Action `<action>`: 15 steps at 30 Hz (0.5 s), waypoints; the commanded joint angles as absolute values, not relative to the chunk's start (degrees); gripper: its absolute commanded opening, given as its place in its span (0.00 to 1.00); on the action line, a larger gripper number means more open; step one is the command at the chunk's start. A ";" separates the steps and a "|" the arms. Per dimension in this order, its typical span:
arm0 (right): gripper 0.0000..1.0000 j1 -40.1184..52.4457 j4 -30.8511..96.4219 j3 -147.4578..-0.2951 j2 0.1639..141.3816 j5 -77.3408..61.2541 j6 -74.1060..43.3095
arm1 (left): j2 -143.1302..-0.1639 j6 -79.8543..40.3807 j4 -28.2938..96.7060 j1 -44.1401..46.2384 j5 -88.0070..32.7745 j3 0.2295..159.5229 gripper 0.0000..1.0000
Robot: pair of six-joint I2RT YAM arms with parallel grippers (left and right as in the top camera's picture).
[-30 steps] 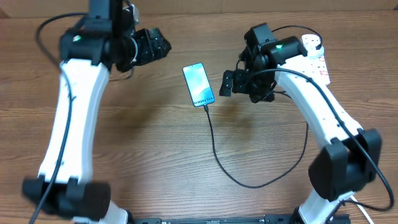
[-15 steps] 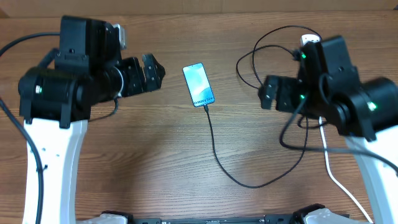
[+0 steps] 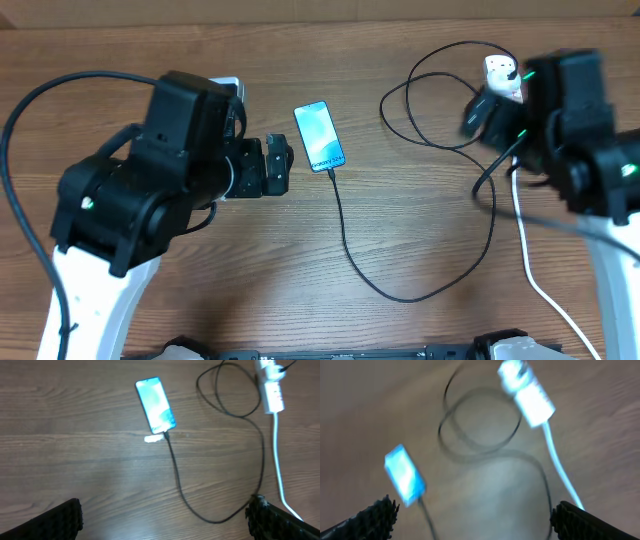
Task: Plug charger to phone and switch on socket
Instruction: 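Move the right gripper over the white power strip's orange switch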
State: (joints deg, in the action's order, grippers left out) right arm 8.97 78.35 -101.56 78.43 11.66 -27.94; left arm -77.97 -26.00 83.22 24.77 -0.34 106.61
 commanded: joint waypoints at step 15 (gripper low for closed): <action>1.00 -20.58 55.53 -105.93 103.44 -4.67 -6.79 | -83.29 -27.03 83.42 25.04 4.91 106.00 0.99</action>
State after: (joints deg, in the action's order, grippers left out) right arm -18.98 57.80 -103.72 102.04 -4.45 -10.46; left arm -82.78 -26.61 83.29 24.77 3.73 106.19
